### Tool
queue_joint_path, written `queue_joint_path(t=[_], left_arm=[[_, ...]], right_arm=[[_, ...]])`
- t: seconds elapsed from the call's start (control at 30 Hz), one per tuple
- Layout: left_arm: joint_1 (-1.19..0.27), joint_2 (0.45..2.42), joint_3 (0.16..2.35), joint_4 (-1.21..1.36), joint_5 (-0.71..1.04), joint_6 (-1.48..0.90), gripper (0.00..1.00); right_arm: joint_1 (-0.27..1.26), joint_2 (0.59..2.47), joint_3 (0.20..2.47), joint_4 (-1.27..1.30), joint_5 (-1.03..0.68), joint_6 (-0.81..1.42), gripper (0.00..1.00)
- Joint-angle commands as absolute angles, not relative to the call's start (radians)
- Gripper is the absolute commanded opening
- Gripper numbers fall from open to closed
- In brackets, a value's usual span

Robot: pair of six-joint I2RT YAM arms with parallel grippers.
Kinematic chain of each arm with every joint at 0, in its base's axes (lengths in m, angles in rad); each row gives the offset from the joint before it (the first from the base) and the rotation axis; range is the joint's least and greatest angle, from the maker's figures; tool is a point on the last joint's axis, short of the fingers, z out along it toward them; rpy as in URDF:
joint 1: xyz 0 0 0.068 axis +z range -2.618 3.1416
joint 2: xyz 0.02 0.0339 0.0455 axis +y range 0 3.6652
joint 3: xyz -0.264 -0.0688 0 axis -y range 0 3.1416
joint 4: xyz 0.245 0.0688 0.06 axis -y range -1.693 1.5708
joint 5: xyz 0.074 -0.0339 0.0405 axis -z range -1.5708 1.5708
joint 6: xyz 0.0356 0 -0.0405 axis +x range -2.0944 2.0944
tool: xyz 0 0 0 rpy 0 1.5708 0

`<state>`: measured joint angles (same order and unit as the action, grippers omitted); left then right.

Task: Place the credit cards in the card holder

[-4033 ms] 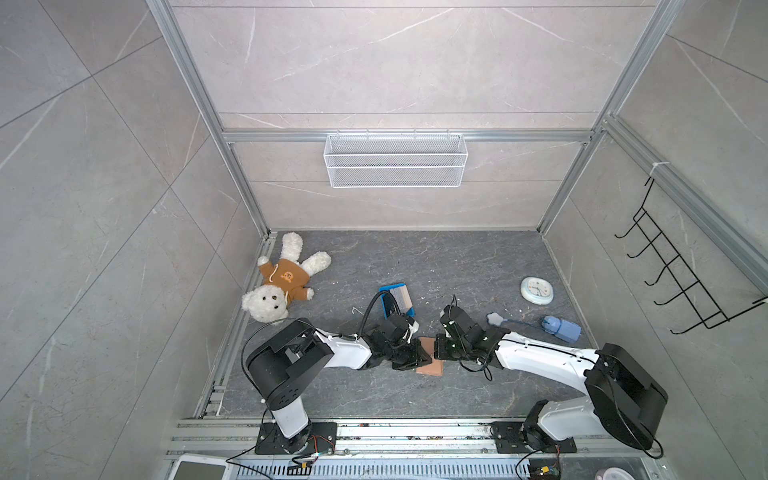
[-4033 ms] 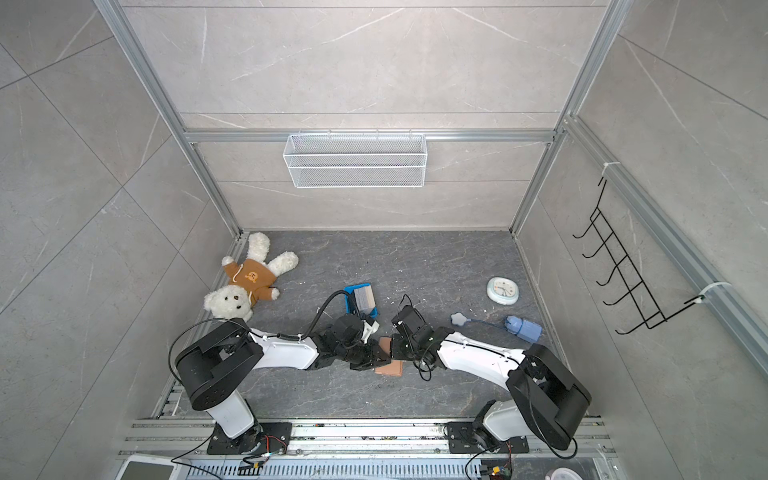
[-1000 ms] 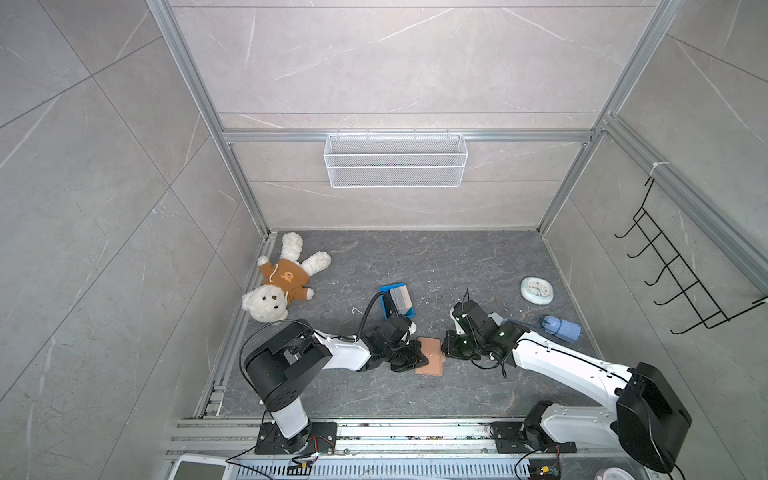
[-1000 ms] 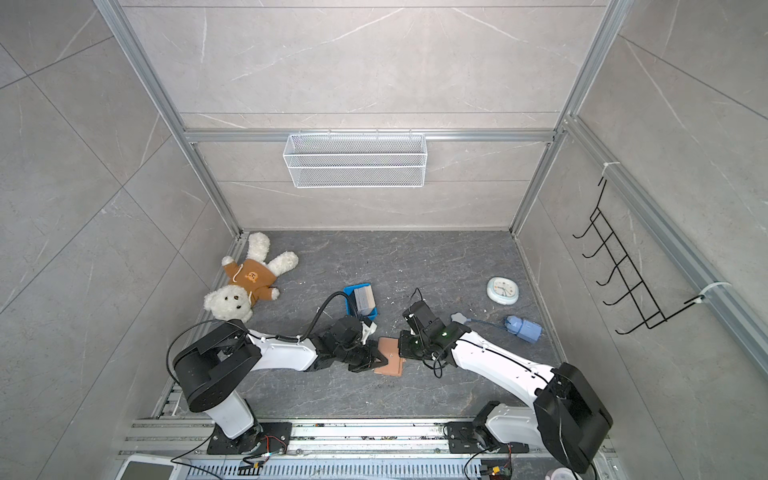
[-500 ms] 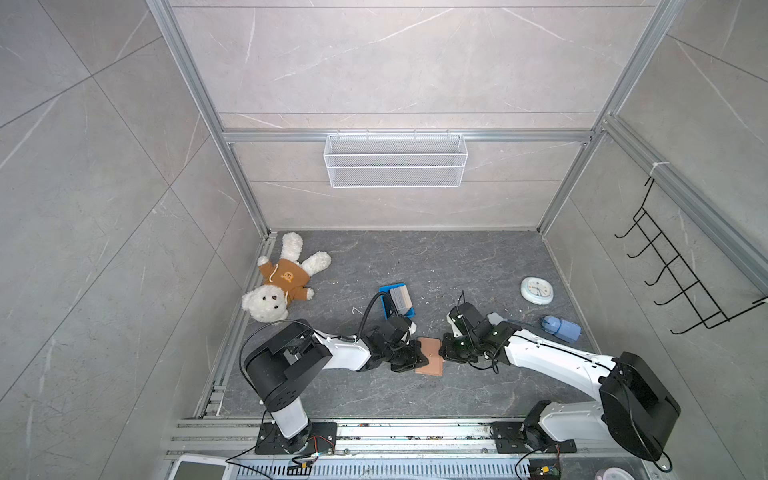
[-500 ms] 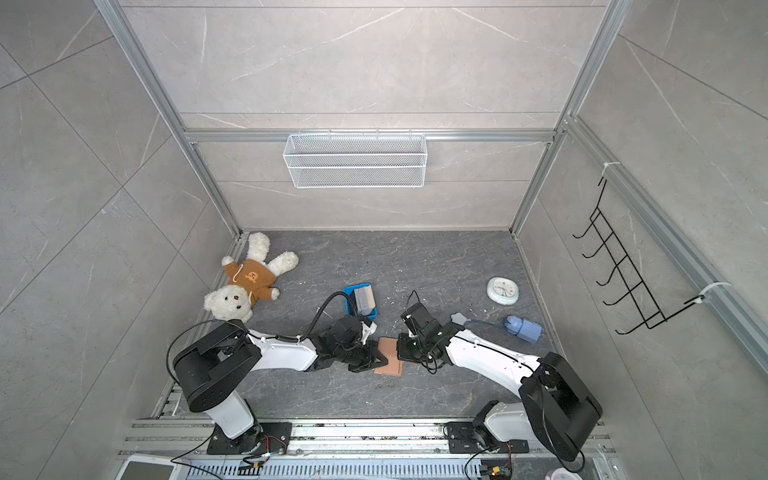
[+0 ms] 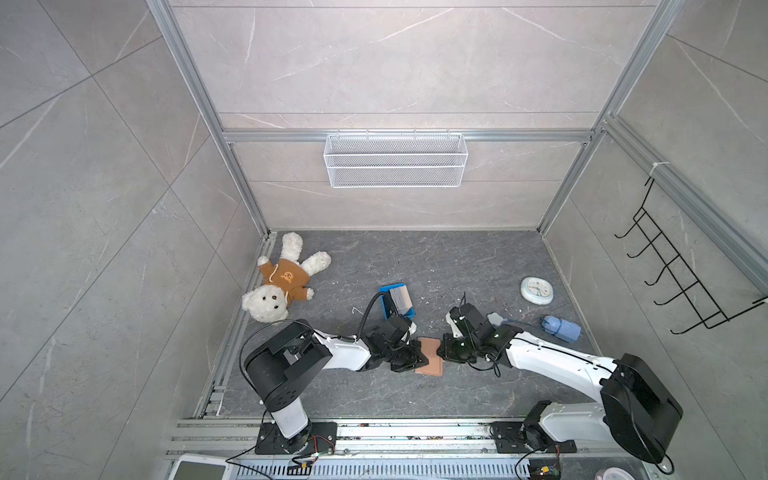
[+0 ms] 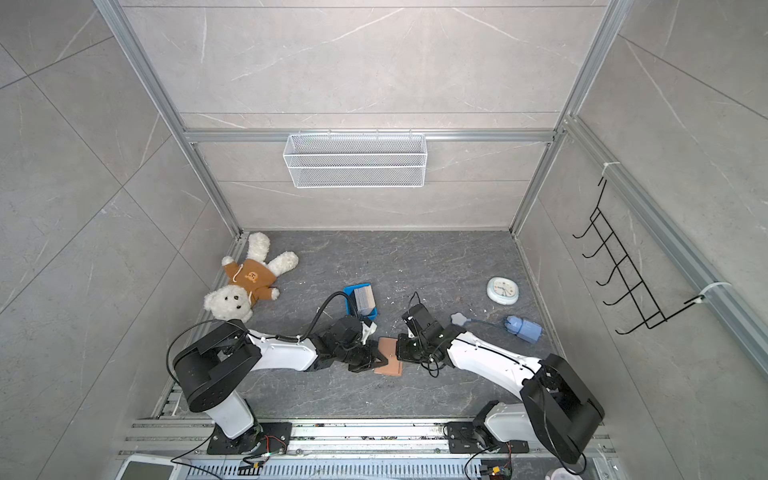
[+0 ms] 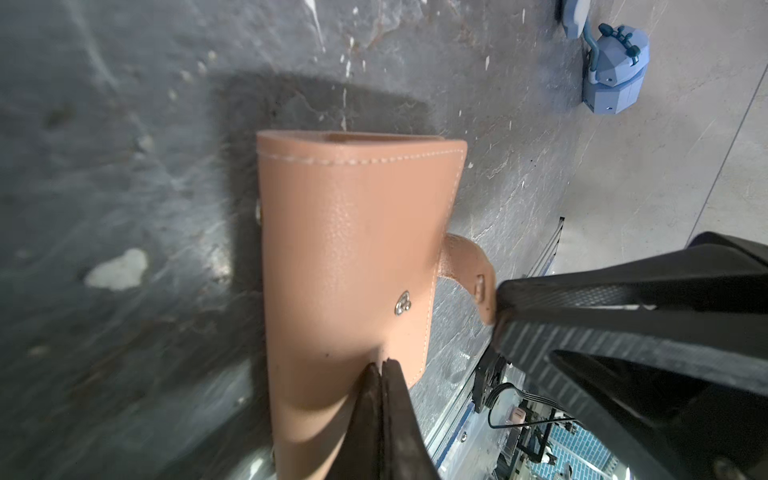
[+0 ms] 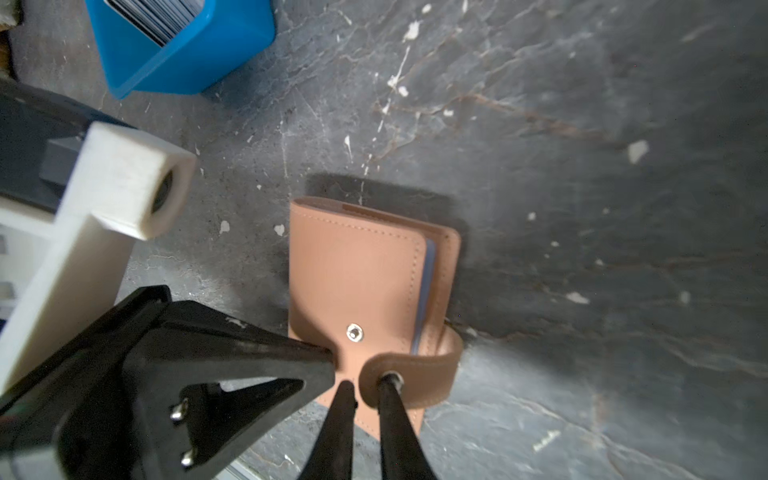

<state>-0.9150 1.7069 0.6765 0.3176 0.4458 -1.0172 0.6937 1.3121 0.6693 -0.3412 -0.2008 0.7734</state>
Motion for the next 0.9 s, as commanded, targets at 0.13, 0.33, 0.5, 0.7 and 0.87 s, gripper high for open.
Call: queue_joint_path(t=[0.13,0.33,0.5,0.7,0.87], left_arm=[[-0.916,1.716,0.676,0.239,0.419,-0.999,0.02],[-0.916,1.716,0.675,0.239,0.42,-1.0,0.02],[-0.916,1.717,0.675,0.242,0.419,-0.999,0.02],[-0.917,1.718,0.674,0.242,0.418,-1.001,0.02],[-0.918,1.721,0.675,0.245,0.417,-1.001,0.02]], right_arm=[[0.67,1.277,0.654,-0.418,-0.146,0.77,0.16],[0.659,1.301,0.629,-0.325,-0.216,0.778,0.16],[0.641,1.338,0.613,-0.261,-0.264,0.788,0.17],[0.637,1.373,0.601,-0.204,-0.307,0.793,0.18],[0.635,1.393,0.601,-0.174,-0.328,0.792,0.19]])
